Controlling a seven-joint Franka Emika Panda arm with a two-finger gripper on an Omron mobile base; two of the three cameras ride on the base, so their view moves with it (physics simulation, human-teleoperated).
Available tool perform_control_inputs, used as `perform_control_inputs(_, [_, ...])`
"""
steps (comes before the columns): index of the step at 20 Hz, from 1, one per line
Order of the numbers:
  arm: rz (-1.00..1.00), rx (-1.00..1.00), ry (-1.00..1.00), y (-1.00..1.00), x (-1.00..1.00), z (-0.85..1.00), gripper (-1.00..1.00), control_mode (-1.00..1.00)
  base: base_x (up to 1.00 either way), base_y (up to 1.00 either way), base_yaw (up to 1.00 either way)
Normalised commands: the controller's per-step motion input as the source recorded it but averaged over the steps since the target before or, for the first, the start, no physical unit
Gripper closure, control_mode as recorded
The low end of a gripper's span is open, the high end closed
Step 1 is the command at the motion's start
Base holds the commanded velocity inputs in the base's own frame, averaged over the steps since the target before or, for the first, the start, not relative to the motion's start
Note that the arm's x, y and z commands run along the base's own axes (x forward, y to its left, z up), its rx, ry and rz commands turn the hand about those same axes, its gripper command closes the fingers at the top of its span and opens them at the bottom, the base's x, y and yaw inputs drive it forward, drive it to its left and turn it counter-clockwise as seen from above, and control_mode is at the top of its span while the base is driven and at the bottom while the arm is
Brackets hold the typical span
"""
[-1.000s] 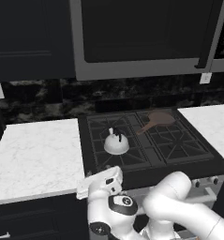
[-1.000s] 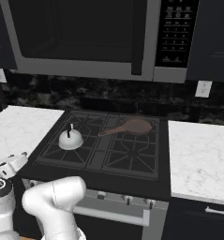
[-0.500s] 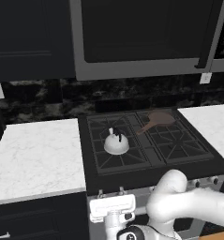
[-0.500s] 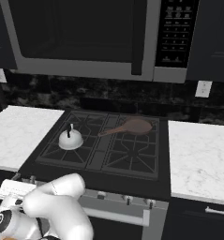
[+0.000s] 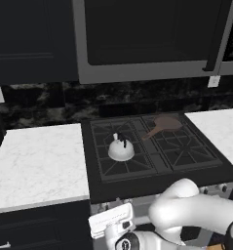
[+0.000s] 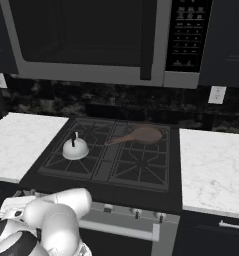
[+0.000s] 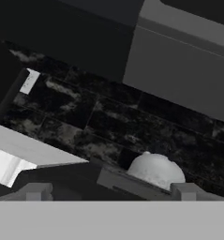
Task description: Pick the kettle from the counter and place it on a stove burner. Then turn the burner on.
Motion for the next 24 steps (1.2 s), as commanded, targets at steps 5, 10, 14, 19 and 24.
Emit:
perform_control_inputs(5, [0.00,0.08,0.00,0.00,0.01,-0.49,-1.00,-1.00,0.00,0.00,0.00])
perform_control_inputs(10, [-0.03,0.18,-0.03,0.13,0.00,-0.88,-1.00,-1.00,0.00,0.00,0.00])
perform_control_inputs(14, [-0.05,0.21,-0.02,0.00,0.29,-0.38,-1.00,-1.00,0.00,0.00,0.00])
perform_control_inputs(19, [0.00,0.21,0.00,-0.14,0.26,-0.23,-1.00,-1.00,0.00,0.00,0.00])
perform_control_inputs(24, [0.00,0.24,0.00,-0.59,0.34,0.00,-1.00,-1.00,0.00,0.00,0.00])
